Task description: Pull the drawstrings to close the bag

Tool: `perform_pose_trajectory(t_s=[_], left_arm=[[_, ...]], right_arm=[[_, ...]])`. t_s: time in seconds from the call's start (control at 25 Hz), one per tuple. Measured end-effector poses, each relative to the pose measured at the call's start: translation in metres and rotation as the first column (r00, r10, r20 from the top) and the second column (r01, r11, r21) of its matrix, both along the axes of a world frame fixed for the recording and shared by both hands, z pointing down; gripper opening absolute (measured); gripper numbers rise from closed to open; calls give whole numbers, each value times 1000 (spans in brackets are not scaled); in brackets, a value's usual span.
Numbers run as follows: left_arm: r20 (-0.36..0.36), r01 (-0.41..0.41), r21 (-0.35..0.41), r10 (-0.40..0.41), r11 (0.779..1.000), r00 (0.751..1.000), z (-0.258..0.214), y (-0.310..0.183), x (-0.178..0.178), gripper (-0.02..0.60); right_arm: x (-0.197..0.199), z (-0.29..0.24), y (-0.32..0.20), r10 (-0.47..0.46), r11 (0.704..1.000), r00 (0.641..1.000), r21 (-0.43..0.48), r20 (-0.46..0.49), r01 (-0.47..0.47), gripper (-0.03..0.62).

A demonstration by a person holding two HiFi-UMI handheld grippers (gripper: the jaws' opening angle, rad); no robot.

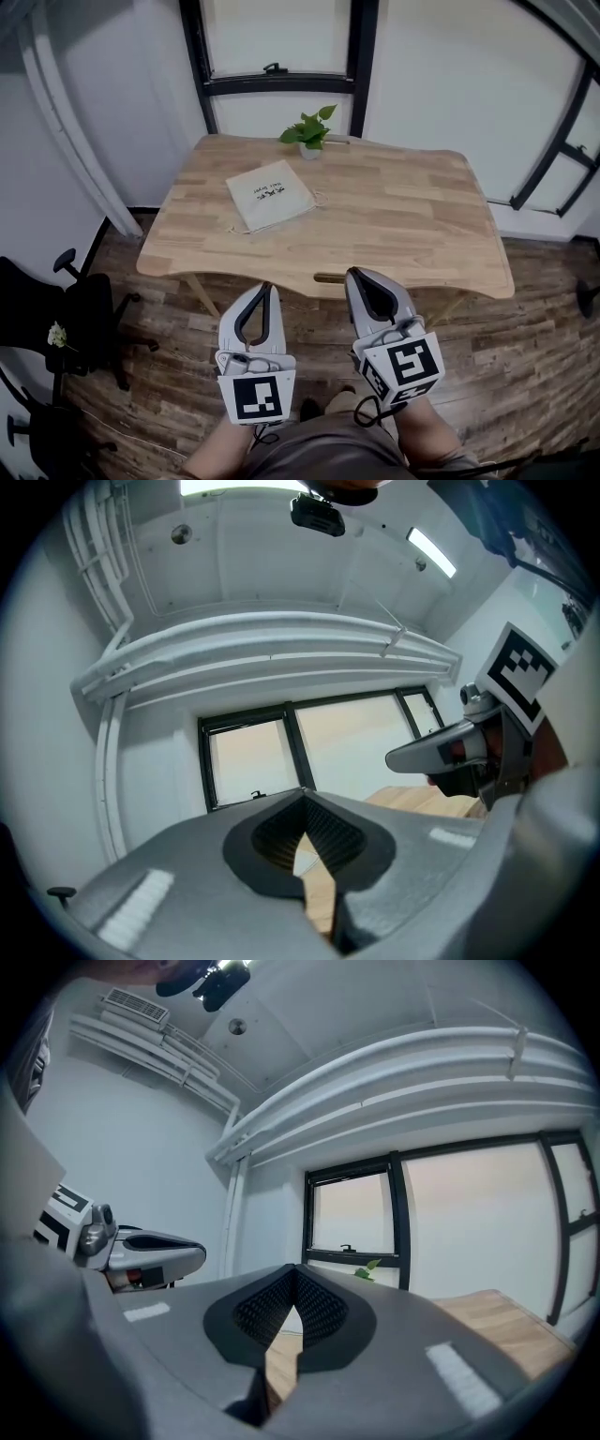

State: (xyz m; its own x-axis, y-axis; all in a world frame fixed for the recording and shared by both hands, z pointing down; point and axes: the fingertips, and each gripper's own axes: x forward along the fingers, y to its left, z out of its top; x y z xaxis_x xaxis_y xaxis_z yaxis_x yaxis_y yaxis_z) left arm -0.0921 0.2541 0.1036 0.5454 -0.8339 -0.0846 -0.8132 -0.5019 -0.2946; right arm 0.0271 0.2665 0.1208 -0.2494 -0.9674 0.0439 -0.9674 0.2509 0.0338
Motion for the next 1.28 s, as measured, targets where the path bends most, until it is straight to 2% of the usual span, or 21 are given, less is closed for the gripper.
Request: perform_pose_trajectory(t_s=[0.36, 0.52, 0.8, 1.08, 1.28], left_arm=[[9, 35, -70, -34, 997, 999, 28, -53, 31, 0], [-6, 76, -119, -78, 990, 997, 44, -90, 47, 0], [43, 185, -168, -181, 968, 983, 68, -156, 73, 0], [63, 316, -134, -310, 939, 948, 56, -199, 84, 0], [88, 361, -50, -356, 931, 930, 29, -216, 87, 0]], right_arm=[[38, 22, -54, -15, 1000, 1000, -27, 1, 15, 29], [58, 35, -98, -59, 997, 998, -55, 11, 59, 29], [95, 52, -180, -157, 983, 987, -89, 38, 160, 29], [118, 49, -239, -269, 960, 963, -77, 30, 271, 29], [121, 38, -267, -327, 943, 945, -49, 27, 328, 29]])
